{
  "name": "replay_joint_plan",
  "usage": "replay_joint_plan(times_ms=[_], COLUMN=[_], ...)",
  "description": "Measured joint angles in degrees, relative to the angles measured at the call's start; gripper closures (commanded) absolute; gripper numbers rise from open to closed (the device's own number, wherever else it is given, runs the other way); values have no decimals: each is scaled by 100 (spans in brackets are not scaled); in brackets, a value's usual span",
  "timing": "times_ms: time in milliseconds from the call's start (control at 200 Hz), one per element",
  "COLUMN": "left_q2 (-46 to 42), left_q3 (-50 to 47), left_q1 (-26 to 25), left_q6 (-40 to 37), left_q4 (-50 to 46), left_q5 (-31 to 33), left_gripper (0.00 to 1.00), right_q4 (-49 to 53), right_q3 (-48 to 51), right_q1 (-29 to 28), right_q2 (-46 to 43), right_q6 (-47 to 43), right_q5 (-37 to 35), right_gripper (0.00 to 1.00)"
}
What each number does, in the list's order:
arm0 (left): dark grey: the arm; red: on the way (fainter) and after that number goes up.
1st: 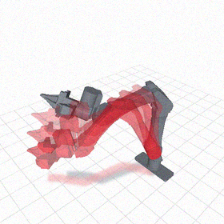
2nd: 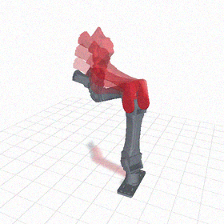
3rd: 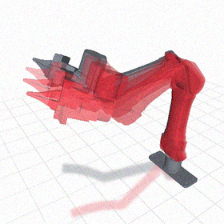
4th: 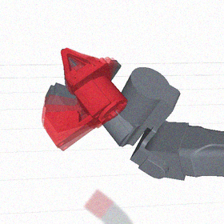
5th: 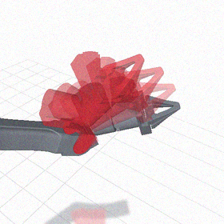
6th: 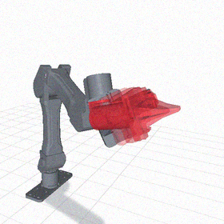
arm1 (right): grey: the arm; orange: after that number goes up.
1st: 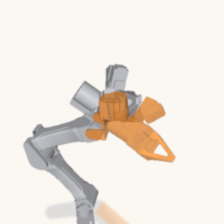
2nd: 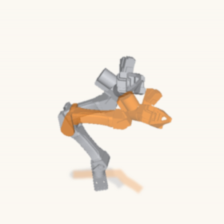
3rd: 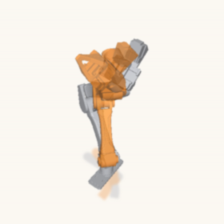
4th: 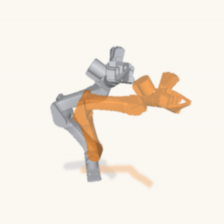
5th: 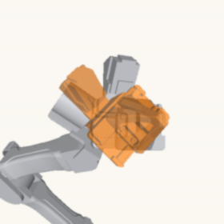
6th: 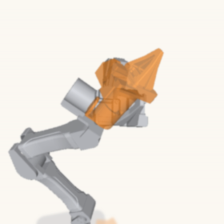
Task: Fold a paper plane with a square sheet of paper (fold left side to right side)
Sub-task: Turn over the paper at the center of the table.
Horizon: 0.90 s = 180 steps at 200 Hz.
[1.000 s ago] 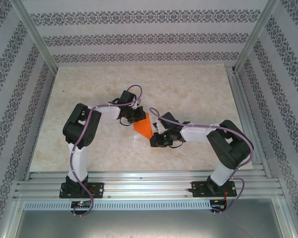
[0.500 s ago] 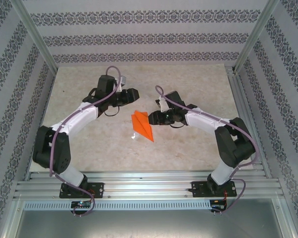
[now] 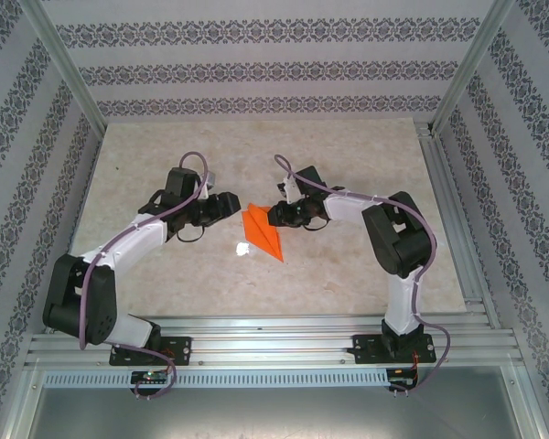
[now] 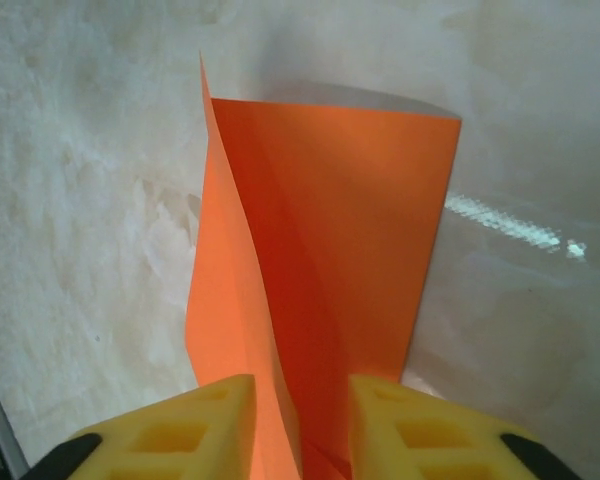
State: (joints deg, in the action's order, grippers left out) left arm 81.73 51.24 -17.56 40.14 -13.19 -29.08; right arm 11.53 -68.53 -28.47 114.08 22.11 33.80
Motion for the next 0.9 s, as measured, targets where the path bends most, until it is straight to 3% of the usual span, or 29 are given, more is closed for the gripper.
replay_joint_plan(times_ms=[85, 295, 585, 899], left_q2=[-50, -63, -743, -1165], left_q3=[-7, -299, -658, -577], left_q1=[0, 0, -7, -310], left_q6=[2, 195, 1019, 1574], left_q4=[4, 219, 1473, 2691], left_q5=[-4, -225, -737, -822], left_gripper=[38, 36, 29, 36], right_q4=[-144, -304, -544, -1443], right_q3=[0, 96, 514, 887], right_q1=[0, 4, 164, 195], right_q2=[63, -179, -2205, -2793], right_q6=[133, 262, 793, 1915], right_q5=[223, 461, 706, 1156], right_gripper=[100, 100, 100, 100])
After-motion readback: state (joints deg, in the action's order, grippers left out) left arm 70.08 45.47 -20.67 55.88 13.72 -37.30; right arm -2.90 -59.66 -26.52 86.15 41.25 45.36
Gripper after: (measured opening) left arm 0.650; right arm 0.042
